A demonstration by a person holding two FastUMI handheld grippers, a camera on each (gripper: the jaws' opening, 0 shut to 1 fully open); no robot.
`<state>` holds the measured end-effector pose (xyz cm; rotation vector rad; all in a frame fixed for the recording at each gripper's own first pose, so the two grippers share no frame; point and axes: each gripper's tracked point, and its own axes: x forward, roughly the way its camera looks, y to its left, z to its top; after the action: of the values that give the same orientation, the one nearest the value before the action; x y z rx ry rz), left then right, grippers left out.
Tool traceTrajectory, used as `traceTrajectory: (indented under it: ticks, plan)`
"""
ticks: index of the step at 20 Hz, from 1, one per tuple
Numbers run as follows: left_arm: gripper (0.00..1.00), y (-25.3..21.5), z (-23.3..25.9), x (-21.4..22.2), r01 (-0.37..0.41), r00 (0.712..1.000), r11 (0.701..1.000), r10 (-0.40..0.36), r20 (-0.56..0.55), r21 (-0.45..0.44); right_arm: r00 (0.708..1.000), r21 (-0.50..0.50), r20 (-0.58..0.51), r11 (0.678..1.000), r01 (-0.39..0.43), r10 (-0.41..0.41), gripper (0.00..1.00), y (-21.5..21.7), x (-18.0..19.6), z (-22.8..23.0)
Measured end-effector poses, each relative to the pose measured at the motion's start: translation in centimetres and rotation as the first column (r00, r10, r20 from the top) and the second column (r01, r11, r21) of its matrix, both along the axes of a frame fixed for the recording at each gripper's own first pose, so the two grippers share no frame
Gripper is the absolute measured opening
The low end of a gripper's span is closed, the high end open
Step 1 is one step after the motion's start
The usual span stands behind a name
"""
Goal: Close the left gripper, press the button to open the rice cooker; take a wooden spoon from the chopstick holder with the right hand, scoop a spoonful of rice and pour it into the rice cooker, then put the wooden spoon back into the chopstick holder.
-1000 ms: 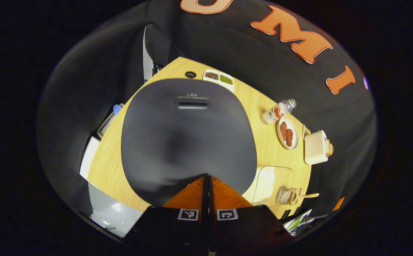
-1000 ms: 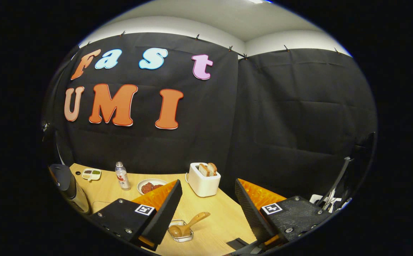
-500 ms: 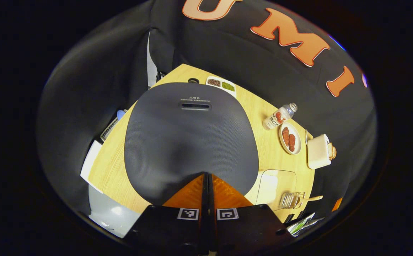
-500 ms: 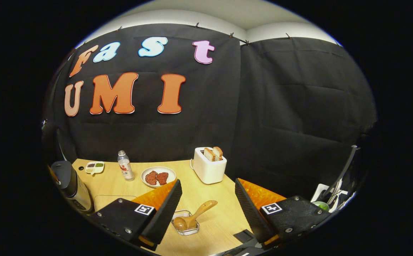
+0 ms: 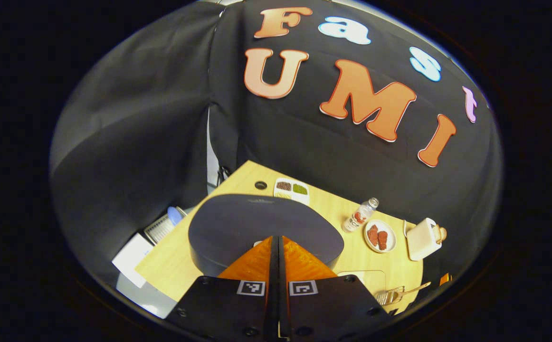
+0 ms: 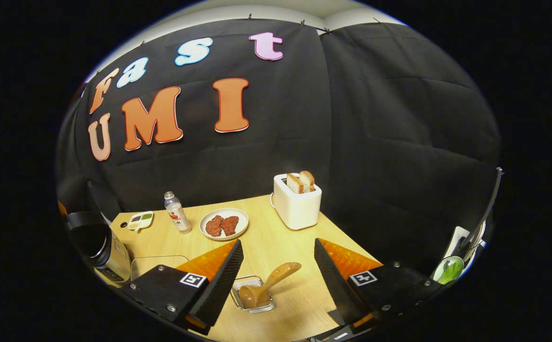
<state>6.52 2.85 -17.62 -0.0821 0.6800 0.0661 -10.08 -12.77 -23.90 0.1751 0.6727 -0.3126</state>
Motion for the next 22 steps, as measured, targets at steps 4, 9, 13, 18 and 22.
traceTrajectory:
  ticks: [4,9,13,18,22]
  plan:
    - [0.05,-1.8,4.9,-0.5,0.039,0.983,0.990,-0.062,0.171,0.133,0.998,0.053,-0.050,0.998,-0.024,0.027,0.94,0.2,0.0,-2.3]
    - [0.18,-5.1,5.2,-2.9,0.106,0.974,0.979,-0.137,0.179,0.174,0.995,0.086,-0.098,0.996,-0.014,0.022,0.94,-0.4,-0.1,-6.1]
    - [0.46,-5.7,3.9,-4.4,0.111,0.981,0.977,-0.137,0.138,0.182,0.992,0.159,-0.127,0.987,0.023,-0.003,0.94,0.0,-0.3,-8.8]
    - [0.52,-5.2,3.9,-5.8,0.079,0.985,0.981,-0.104,0.135,0.178,0.977,0.267,-0.209,0.959,0.095,-0.039,0.90,0.7,-0.9,-13.1]
    - [0.47,-5.0,3.9,-6.6,0.075,0.986,0.976,-0.104,0.132,0.205,0.972,0.374,-0.229,0.918,0.131,-0.046,0.68,2.2,-1.4,-14.9]
